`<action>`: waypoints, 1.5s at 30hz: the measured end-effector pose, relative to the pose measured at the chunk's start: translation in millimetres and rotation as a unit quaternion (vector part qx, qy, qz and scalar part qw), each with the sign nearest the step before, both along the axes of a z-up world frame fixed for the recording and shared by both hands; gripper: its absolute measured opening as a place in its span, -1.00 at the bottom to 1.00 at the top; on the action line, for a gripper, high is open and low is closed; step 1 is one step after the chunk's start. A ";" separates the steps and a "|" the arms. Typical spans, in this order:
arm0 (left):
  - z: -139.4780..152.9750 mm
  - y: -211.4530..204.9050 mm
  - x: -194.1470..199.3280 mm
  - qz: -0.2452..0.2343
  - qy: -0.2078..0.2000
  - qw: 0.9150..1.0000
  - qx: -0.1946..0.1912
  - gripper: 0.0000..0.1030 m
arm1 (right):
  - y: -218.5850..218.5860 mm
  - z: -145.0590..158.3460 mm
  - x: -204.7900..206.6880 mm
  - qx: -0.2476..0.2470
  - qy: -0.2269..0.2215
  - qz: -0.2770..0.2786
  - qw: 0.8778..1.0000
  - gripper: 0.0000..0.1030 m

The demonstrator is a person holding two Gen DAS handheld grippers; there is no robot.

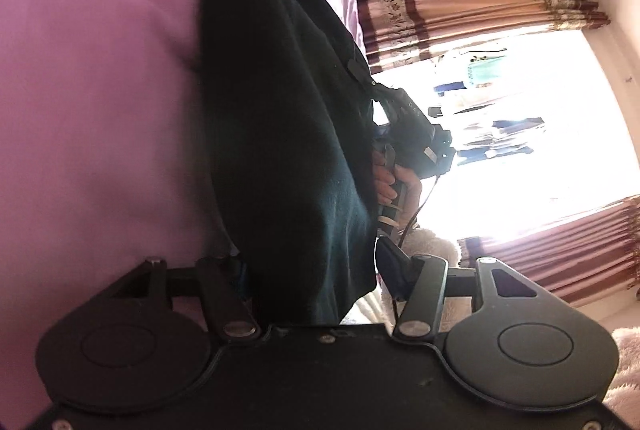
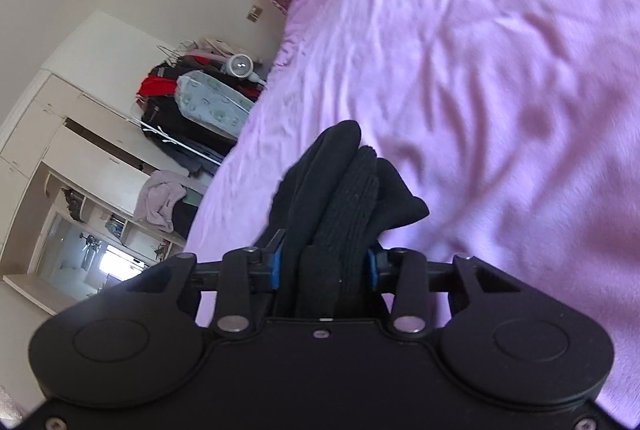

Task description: Fold small clothes

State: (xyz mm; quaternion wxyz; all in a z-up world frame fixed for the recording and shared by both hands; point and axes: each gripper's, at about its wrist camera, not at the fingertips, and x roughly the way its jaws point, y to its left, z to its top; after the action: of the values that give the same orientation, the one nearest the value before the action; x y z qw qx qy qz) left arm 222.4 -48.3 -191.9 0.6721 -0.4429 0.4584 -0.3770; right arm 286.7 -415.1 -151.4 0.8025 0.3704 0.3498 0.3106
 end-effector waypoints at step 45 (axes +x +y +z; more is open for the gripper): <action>-8.9 327.1 -56.9 0.235 -0.035 0.969 0.068 -0.16 | 312.2 6.3 163.8 -0.059 -0.002 0.026 0.998 0.06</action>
State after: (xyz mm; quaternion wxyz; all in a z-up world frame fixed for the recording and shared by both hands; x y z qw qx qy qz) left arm 165.5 278.7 -200.8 0.7862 -0.4774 0.3423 -0.1919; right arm 450.5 -102.9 -145.1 0.8152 0.3126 0.3753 0.3113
